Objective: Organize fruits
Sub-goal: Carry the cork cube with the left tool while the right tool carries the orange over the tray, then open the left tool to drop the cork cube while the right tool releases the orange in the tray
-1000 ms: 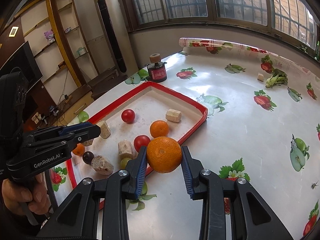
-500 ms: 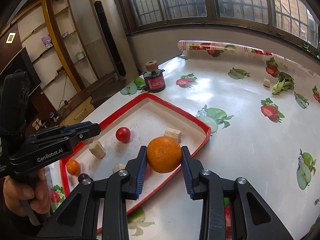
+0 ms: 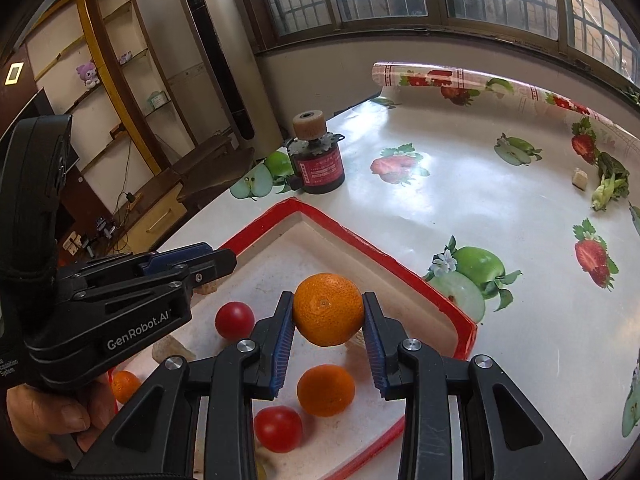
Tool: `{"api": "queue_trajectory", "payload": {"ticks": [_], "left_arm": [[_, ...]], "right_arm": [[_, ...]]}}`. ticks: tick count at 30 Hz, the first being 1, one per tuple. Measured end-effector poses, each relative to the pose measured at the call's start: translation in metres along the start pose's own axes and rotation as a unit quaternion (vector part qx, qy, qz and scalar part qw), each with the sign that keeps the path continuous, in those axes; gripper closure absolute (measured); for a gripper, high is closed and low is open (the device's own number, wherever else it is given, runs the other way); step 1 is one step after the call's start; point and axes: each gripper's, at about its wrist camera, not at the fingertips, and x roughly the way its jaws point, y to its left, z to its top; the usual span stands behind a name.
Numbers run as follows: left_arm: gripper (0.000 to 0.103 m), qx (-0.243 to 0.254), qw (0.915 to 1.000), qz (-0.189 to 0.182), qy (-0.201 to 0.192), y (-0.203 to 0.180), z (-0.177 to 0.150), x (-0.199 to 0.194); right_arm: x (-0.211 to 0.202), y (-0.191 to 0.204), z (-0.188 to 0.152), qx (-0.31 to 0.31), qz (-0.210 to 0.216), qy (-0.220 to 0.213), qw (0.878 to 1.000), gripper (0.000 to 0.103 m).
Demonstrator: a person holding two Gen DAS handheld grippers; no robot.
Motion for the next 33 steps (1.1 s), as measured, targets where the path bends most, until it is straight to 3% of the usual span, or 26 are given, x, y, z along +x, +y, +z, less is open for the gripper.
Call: {"api": "queue_trajectory", "payload": {"ticks": [13, 33], "left_arm": [[0.083, -0.003, 0.9997, 0.007, 0.022, 0.000, -0.002, 0.024], [0.080, -0.035, 0.9981, 0.013, 0.048, 0.014, -0.009, 0.034]], "right_arm": [[0.034, -0.011, 0.000, -0.001, -0.007, 0.022, 1.000, 0.069], [0.040, -0.003, -0.002, -0.027, -0.007, 0.033, 0.999, 0.065]]}}
